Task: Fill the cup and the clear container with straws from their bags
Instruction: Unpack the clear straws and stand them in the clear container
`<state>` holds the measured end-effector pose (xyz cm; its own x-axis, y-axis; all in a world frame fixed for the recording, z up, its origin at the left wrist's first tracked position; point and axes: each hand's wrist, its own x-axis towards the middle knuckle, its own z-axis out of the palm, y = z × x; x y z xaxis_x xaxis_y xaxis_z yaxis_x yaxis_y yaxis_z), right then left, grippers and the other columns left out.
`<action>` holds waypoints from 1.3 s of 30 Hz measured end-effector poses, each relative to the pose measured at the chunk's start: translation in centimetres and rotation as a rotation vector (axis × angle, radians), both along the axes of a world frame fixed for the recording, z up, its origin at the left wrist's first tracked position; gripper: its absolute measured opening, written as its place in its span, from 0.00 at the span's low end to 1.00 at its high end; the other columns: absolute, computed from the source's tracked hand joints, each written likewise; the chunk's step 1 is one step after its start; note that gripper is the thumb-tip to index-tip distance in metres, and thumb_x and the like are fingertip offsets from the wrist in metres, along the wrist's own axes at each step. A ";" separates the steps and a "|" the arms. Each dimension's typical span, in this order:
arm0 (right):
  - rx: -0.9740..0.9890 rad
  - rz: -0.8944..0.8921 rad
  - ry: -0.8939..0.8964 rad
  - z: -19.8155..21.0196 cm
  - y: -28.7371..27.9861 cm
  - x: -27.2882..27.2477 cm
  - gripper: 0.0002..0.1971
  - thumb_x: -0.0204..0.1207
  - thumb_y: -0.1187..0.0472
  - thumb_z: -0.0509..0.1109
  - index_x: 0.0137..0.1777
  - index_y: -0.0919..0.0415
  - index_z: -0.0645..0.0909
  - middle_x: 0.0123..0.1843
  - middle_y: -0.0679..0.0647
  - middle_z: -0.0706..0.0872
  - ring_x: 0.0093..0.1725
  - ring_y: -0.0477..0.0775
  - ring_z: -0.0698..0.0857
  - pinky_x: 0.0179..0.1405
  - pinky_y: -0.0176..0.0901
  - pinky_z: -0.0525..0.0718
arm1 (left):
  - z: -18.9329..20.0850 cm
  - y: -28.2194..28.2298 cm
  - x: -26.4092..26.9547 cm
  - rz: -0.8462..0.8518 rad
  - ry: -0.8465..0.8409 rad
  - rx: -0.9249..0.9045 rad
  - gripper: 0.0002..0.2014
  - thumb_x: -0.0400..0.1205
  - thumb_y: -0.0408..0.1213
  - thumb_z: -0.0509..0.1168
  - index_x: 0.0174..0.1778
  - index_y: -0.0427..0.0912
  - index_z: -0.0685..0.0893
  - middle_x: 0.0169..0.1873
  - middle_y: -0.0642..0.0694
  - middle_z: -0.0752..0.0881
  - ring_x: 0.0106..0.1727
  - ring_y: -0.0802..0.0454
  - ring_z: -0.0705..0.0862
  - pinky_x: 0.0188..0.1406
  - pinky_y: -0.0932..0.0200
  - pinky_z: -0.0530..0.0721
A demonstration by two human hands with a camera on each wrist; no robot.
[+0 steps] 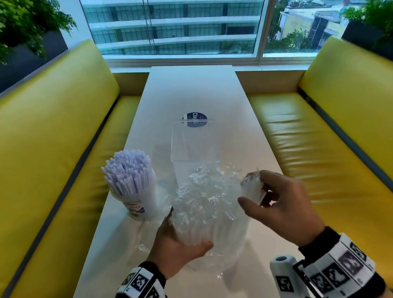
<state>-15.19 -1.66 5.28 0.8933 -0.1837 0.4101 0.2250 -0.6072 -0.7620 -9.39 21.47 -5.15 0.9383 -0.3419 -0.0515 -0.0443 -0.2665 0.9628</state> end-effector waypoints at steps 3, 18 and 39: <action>0.130 0.035 0.047 -1.0 0.6 0.1 0.21 0.64 0.42 0.79 0.54 0.50 0.84 0.50 0.49 0.88 0.37 0.58 0.85 0.25 0.55 0.85 | 0.1 -0.1 0.0 -0.002 -0.011 0.000 0.39 0.51 0.51 0.85 0.60 0.48 0.85 0.52 0.54 0.91 0.54 0.63 0.89 0.56 0.66 0.86; -0.222 0.035 -0.009 4.1 0.2 2.5 0.09 0.65 0.50 0.78 0.40 0.55 0.87 0.38 0.45 0.87 0.37 0.45 0.86 0.35 0.37 0.83 | 0.2 0.2 0.3 -0.014 -0.008 -0.013 0.38 0.52 0.46 0.86 0.60 0.52 0.84 0.51 0.63 0.90 0.55 0.68 0.87 0.50 0.79 0.81; -0.203 0.123 0.099 16.8 -1.4 22.8 0.15 0.68 0.51 0.82 0.39 0.64 0.86 0.31 0.58 0.88 0.21 0.52 0.85 0.28 0.43 0.83 | 0.2 0.4 0.5 0.021 0.087 0.012 0.38 0.52 0.47 0.88 0.60 0.52 0.84 0.51 0.57 0.91 0.54 0.56 0.90 0.52 0.45 0.91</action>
